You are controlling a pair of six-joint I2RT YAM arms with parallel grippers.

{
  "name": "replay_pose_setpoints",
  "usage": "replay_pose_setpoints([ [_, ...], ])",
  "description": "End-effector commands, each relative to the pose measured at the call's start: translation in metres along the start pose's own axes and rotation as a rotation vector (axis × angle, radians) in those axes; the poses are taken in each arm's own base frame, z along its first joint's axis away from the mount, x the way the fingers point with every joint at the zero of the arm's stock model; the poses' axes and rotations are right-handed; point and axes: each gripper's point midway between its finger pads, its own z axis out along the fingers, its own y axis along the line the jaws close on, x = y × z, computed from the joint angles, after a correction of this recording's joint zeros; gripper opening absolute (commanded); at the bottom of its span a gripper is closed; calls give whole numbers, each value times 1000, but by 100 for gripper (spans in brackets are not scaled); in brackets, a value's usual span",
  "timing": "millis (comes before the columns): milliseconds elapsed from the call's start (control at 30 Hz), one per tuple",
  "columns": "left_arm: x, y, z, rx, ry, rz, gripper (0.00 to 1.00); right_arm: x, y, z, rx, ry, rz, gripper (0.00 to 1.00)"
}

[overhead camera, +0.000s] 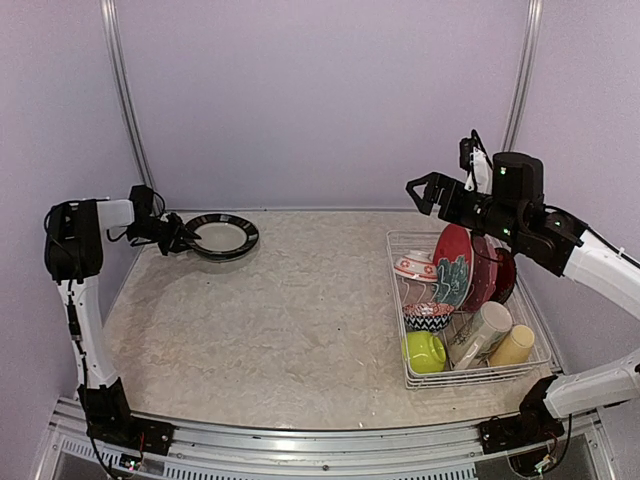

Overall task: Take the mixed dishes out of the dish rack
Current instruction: Place the plate on the plate.

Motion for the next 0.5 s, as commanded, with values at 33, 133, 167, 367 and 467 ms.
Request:
replay_pose_setpoints([
  [33, -9, -4, -6, -38, -22, 44, 31, 6, -13, -3, 47, 14, -22, 99],
  [133, -11, 2, -9, -83, -40, 45, 42, 7, -16, -4, 65, 20, -31, 99],
  [167, -11, 2, -11, -92, -46, 48, 47, 7, -18, -5, 76, 24, -38, 99],
  [367, -9, 4, -11, -130, -48, 52, 66, 9, -37, -14, 190, 55, -82, 99],
  [467, -10, 7, -14, -164, -59, 65, 72, 8, -43, -20, 231, 66, -104, 99],
])
